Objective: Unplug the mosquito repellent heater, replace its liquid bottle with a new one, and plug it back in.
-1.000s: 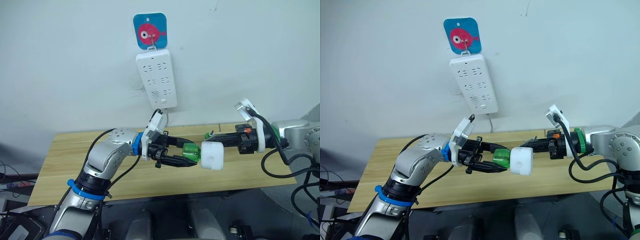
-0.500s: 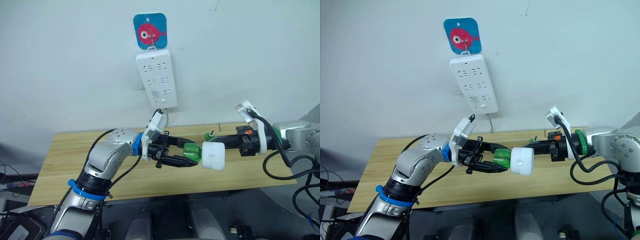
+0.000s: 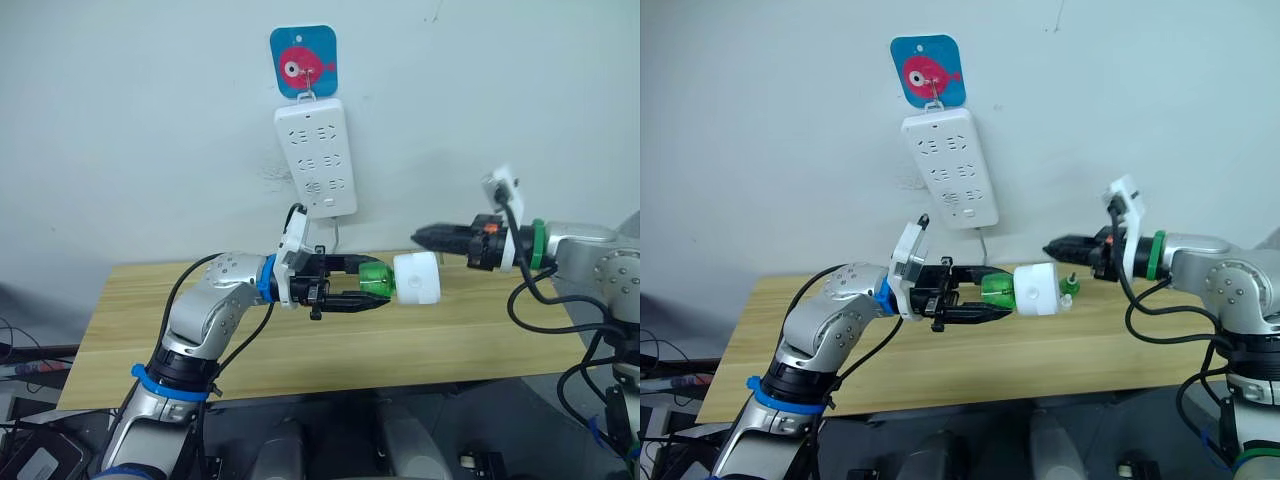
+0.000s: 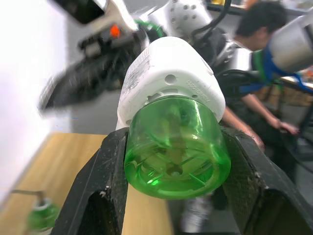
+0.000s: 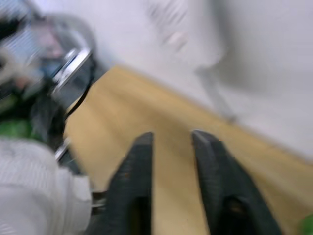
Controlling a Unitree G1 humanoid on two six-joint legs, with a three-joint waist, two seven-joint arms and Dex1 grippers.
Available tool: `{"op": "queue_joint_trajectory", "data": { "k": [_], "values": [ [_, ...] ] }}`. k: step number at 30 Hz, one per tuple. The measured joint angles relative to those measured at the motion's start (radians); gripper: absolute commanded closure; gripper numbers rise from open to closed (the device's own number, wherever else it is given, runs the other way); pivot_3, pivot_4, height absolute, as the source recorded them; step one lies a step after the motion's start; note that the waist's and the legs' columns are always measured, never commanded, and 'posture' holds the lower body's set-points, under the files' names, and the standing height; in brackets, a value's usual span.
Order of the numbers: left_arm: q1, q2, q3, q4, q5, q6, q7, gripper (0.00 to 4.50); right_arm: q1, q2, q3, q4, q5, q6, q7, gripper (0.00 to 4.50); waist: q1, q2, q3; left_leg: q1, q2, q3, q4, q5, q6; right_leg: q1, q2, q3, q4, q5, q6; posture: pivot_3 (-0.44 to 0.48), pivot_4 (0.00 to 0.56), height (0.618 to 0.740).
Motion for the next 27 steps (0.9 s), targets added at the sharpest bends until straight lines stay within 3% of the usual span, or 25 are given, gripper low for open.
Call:
{"op": "queue_joint_trajectory", "data": {
  "k": [6,9,13,16,19,23,27],
  "values": [
    [0.056,-0.055,0.006,0.055,0.126,-0.233,0.055,2.24,0.117,0.022,-0.211,-0.139,0.077,0.038,-0.165,0.0,0.015,0.0,0.0,0.001,0.0,0.001,0.0,0.0,0.0,0.0,-0.001,0.001,0.001,0.0,0.0,-0.19,0.158,0.74],
    [0.064,-0.089,0.009,0.098,0.194,-0.369,0.096,2.24,0.183,0.089,-0.347,-0.212,0.209,0.07,-0.338,0.0,0.016,0.0,-0.001,0.002,0.001,0.002,0.0,0.0,0.0,0.002,0.0,0.001,0.001,0.0,0.0,-0.204,0.163,0.74],
    [0.067,-0.121,0.01,0.163,0.299,-0.544,0.166,2.24,0.367,0.174,-0.409,-0.31,0.501,0.022,-0.674,0.0,0.014,0.0,-0.001,0.001,0.001,0.004,0.0,0.0,0.0,0.001,0.0,0.001,0.001,0.0,0.0,-0.229,0.167,0.74],
    [0.069,-0.143,0.009,0.228,0.37,-0.636,0.23,2.24,0.523,0.26,-0.332,-0.445,0.715,-0.116,-0.942,0.0,0.009,0.0,-0.001,0.001,0.001,0.003,0.0,0.0,0.0,0.001,0.001,0.002,0.002,0.0,0.0,-0.237,0.166,0.74],
    [0.063,-0.166,-0.007,0.268,0.423,-0.7,0.276,2.24,0.588,0.351,-0.204,-0.537,0.774,-0.259,-1.144,0.0,-0.009,0.0,-0.001,0.003,0.0,0.005,0.0,0.0,0.0,0.003,0.003,0.005,0.0,0.0,0.001,-0.238,0.164,0.74],
    [0.047,-0.173,-0.026,0.309,0.462,-0.751,0.316,2.24,0.592,0.43,-0.056,-0.561,0.774,-0.381,-1.263,0.0,-0.024,0.001,-0.001,0.005,0.001,0.006,-0.001,0.0,0.0,0.003,0.006,0.009,0.0,0.0,0.001,-0.241,0.16,0.74],
    [0.043,-0.175,-0.03,0.337,0.488,-0.779,0.341,2.24,0.572,0.477,0.033,-0.554,0.747,-0.464,-1.293,0.0,-0.036,0.001,-0.001,0.004,0.001,0.005,-0.001,0.0,0.0,0.003,0.006,0.013,0.0,0.0,0.001,-0.233,0.158,0.74]
  ]
}}
